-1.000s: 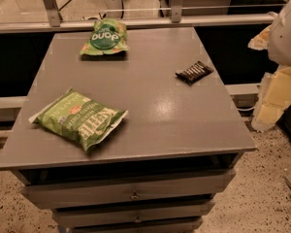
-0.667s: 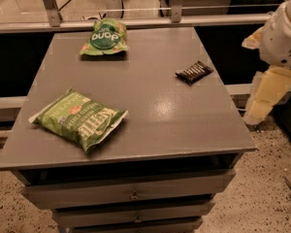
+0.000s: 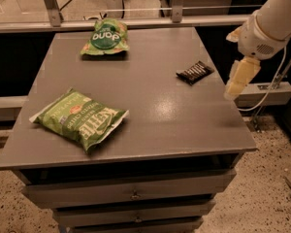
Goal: Pick rxbar chocolate
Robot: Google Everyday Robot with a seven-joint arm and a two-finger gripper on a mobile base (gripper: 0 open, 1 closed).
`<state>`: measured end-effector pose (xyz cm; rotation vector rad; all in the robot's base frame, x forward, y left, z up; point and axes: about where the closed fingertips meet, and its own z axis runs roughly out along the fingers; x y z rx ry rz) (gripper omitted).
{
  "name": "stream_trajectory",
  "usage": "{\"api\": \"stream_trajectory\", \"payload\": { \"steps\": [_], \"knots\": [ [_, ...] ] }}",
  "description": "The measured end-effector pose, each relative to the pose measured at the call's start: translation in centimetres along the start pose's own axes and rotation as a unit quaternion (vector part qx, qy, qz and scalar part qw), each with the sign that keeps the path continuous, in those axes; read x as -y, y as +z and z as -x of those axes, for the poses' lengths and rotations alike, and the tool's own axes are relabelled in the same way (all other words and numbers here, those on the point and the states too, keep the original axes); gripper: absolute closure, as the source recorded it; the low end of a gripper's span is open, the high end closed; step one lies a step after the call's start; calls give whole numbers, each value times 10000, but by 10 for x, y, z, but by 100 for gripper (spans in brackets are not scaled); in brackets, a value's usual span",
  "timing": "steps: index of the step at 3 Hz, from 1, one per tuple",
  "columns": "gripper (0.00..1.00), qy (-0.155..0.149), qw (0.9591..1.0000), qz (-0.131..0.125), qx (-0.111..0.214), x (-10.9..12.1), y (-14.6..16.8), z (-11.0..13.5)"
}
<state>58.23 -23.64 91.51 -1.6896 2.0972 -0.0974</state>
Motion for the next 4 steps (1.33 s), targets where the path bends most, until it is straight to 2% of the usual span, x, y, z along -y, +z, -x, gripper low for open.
{"api": "stream_trajectory", "payload": {
  "steps": [1, 2, 3, 4],
  "knots": [
    [0, 295, 9987, -61, 418, 42, 30, 0],
    [0, 730, 9928, -58, 944, 72, 57, 5],
    [0, 1168, 9834, 86, 1386, 79, 80, 10],
    [0, 1508, 9737, 321, 1678, 75, 107, 14]
  ]
}}
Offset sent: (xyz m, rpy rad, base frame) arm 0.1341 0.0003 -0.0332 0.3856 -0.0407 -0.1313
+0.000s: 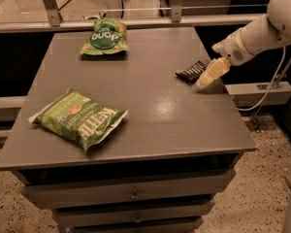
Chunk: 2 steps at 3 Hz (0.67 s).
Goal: Pick rxbar chocolate
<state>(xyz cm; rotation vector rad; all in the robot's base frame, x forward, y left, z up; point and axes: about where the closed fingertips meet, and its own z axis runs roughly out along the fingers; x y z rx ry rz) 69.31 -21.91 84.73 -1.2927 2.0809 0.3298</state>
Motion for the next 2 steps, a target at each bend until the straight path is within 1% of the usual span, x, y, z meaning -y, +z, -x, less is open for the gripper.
{"api": "stream_trajectory", "payload": {
  "steps": [1, 2],
  "knots": [
    [0, 236, 9993, 186, 217, -4, 21, -2],
    [18, 317, 9984, 298, 374, -6, 34, 4]
  ]
}}
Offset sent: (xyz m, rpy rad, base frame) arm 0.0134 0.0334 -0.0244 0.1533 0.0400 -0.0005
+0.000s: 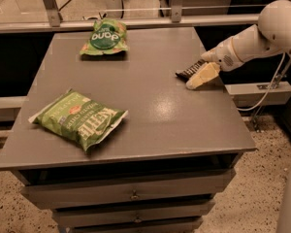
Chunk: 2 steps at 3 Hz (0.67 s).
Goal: Pick rxbar chocolate
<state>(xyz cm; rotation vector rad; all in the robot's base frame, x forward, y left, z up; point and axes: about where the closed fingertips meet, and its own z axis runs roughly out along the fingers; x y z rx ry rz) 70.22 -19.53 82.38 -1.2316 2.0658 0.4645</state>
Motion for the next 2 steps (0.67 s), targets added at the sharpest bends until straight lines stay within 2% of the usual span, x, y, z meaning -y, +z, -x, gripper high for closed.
{"api": "stream_trajectory", "payload": {
  "steps": [2],
  "knots": [
    [64, 115, 9998, 103, 93, -1, 3, 5]
  ]
}}
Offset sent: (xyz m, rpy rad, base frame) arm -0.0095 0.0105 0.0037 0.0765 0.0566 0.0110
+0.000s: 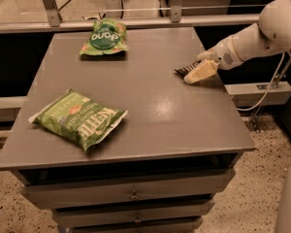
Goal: Pick rxbar chocolate
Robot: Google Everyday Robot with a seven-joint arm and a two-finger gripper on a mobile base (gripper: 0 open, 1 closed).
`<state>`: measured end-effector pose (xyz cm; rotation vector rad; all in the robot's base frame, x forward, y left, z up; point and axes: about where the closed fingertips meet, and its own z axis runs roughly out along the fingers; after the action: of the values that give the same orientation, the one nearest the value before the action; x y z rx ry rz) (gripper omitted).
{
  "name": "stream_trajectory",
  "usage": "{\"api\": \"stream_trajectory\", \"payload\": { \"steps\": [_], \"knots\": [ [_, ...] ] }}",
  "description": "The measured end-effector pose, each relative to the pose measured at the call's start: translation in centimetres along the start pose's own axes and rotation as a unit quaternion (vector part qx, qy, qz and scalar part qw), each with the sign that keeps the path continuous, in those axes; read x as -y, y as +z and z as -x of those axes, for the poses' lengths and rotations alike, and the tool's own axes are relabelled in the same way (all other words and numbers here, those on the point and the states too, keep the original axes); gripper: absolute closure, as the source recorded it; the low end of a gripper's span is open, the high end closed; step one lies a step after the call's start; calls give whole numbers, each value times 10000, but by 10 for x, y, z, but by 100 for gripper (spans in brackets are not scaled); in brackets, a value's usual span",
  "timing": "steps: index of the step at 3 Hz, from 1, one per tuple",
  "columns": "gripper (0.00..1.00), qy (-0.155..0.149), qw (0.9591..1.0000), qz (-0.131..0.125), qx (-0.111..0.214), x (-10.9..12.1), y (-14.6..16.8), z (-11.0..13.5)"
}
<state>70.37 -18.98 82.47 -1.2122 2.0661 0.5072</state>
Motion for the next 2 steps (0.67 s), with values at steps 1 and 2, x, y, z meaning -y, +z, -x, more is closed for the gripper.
{"api": "stream_trajectory", "payload": {
  "steps": [1, 2],
  "knots": [
    [96, -1, 10000, 2, 1, 0, -5, 5],
    [100, -1, 10000, 2, 1, 0, -5, 5]
  ]
}}
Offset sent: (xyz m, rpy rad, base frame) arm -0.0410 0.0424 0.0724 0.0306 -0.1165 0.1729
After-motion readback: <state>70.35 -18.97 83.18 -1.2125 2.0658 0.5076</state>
